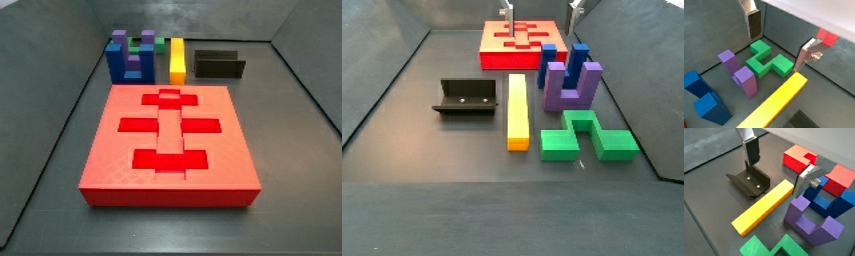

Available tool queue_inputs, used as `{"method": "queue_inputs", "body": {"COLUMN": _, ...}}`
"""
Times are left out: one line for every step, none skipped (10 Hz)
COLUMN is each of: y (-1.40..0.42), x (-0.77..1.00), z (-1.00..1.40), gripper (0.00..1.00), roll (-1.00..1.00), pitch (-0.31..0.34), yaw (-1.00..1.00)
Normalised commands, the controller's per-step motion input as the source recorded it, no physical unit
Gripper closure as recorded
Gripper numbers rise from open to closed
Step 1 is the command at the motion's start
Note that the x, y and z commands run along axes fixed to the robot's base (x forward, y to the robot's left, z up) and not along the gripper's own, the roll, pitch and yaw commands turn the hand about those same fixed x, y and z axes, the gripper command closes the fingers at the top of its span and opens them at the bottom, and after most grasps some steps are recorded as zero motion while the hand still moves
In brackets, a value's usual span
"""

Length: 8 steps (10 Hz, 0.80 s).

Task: Pick up the purple object. Move up. Move to above the board. Insert the purple object.
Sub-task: Pick up the purple object.

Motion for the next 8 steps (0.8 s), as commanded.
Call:
{"method": "queue_inputs", "body": {"y": -0.04, "x": 0.0, "z": 0.0, "gripper": 0.0, "roll": 0.0, "pitch": 0.0, "yaw": 0.0}}
{"method": "queue_inputs", "body": {"y": -0.35, "x": 0.08, "z": -0.05, "gripper": 0.0, "roll": 0.0, "pitch": 0.0, "yaw": -0.19}}
{"method": "queue_inputs", "body": {"y": -0.6, "x": 0.26, "z": -0.19, "gripper": 0.0, "roll": 0.0, "pitch": 0.0, "yaw": -0.24}}
{"method": "queue_inputs", "body": {"y": -0.62, "x": 0.1, "z": -0.31, "gripper": 0.0, "roll": -0.08, "pitch": -0.04, "yaw": -0.13}}
{"method": "queue_inputs", "body": {"y": -0.58, "x": -0.02, "z": -0.48, "gripper": 0.0, "roll": -0.07, "pitch": -0.044, "yaw": 0.0}}
{"method": "queue_inputs", "body": {"y": -0.37, "x": -0.06, "z": -0.48, "gripper": 0.0, "roll": -0.01, "pitch": -0.011, "yaw": 0.01}}
{"method": "queue_inputs", "body": {"y": 0.0, "x": 0.0, "z": -0.41, "gripper": 0.0, "roll": -0.04, "pitch": 0.0, "yaw": 0.0}}
{"method": "queue_inputs", "body": {"y": 0.15, "x": -0.03, "z": -0.41, "gripper": 0.0, "roll": -0.07, "pitch": 0.0, "yaw": 0.02}}
